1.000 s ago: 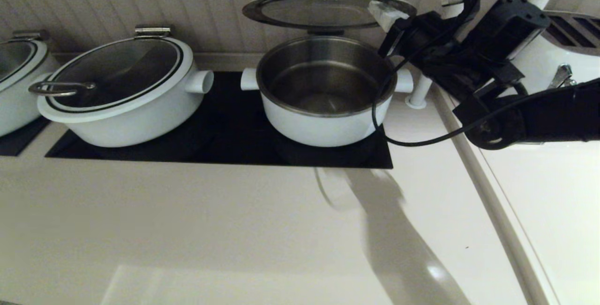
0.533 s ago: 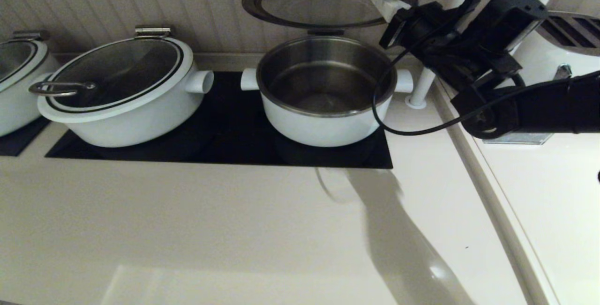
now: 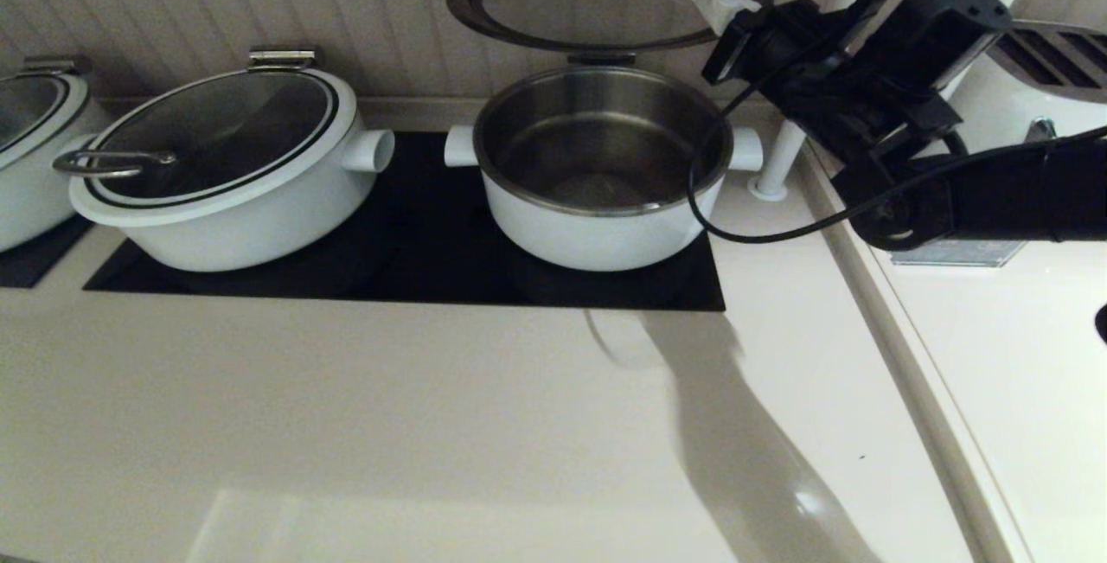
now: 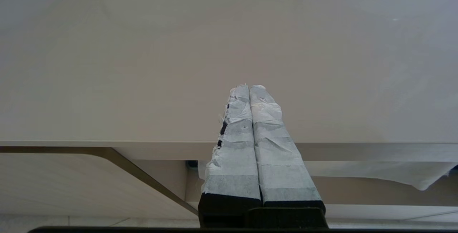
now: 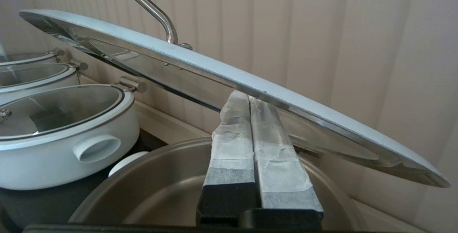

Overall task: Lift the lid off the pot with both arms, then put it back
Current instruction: Open the pot lid completely

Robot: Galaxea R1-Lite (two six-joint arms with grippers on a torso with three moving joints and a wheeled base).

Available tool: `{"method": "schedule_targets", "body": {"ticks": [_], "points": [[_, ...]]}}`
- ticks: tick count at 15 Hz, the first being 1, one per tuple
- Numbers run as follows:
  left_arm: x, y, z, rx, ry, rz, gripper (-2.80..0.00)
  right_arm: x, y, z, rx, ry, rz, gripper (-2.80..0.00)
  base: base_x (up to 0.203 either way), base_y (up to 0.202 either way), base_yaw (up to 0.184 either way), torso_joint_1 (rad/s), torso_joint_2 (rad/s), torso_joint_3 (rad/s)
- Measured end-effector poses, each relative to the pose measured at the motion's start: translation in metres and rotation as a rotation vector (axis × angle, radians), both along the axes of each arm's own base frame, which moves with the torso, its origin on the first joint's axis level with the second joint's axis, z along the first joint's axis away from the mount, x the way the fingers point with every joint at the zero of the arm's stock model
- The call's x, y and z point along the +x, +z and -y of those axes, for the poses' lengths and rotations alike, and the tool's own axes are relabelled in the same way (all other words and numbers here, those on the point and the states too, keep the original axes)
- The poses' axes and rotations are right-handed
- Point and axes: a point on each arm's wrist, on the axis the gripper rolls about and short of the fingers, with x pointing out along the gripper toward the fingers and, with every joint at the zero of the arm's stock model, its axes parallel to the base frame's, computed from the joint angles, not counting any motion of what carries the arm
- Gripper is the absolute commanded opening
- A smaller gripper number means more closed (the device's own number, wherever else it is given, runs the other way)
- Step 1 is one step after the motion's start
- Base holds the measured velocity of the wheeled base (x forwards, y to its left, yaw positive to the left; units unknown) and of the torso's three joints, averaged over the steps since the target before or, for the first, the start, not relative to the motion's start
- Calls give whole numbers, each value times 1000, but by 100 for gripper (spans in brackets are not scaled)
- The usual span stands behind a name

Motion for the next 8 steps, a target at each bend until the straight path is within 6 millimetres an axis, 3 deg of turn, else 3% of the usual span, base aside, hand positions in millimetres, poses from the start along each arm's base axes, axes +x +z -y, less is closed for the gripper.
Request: {"method": "schedule_targets", "body": {"ticks": [8], "points": [[0,0,0,0,0,0,-280,2,10,9,8,-21,26,-280,0,0,0,0,0,0]]}}
